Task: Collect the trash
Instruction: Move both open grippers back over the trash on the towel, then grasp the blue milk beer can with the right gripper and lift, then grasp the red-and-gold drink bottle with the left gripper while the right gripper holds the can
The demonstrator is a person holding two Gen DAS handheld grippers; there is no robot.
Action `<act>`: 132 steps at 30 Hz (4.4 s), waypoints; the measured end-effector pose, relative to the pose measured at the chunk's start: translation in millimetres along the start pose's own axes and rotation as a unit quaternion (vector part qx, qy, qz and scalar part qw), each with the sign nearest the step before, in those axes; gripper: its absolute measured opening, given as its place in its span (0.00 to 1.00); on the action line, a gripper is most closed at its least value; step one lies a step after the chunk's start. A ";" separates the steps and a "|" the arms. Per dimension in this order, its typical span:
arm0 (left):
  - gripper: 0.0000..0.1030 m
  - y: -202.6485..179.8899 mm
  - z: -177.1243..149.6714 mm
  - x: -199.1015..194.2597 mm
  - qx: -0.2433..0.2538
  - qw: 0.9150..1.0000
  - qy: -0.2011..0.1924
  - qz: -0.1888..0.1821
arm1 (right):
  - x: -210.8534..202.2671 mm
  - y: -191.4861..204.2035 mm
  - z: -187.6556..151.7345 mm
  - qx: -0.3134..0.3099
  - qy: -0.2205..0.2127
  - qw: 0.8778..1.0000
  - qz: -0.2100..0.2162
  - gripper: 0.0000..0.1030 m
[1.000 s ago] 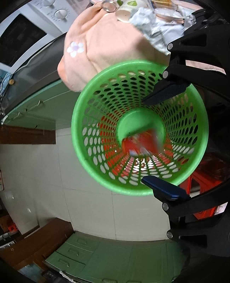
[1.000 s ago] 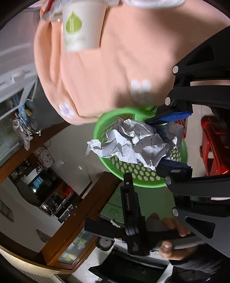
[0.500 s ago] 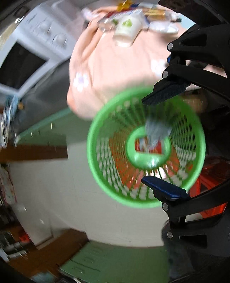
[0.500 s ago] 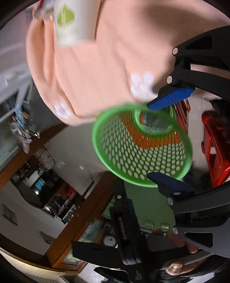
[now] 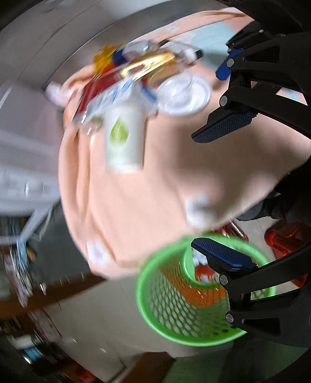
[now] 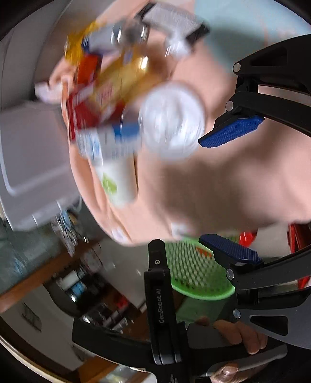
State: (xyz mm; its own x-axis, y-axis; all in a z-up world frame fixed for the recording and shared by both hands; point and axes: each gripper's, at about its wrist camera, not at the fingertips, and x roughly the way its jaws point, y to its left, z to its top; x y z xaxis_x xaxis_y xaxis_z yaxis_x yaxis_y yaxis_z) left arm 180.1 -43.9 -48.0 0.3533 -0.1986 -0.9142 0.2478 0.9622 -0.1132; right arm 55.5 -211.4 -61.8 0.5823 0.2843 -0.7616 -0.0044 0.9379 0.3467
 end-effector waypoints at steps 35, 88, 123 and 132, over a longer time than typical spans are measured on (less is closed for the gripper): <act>0.78 -120.1 3.2 17.7 0.125 0.991 0.008 -0.045 | -48.1 -98.7 -5.4 0.080 -0.033 0.992 -0.095 0.70; 0.78 -141.1 56.5 36.1 0.116 0.991 0.020 -0.061 | 49.8 -226.5 137.3 0.189 0.043 0.981 -0.003 0.74; 0.78 -171.2 82.4 48.1 0.082 0.993 0.045 -0.078 | -73.7 -213.0 29.5 0.152 -0.032 0.980 -0.125 0.73; 0.77 -176.3 90.7 59.8 0.078 0.990 0.060 -0.099 | -78.5 -216.7 -8.3 0.181 -0.036 0.973 -0.140 0.73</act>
State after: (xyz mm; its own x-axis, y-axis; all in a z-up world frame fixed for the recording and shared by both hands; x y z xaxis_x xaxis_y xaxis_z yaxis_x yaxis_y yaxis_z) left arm 239.4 -242.3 -47.4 0.1767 -0.3486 -0.9205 0.4412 0.8640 -0.2425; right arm 4.0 -435.3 -81.6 0.5751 0.0003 -0.8181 0.4425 0.8410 0.3114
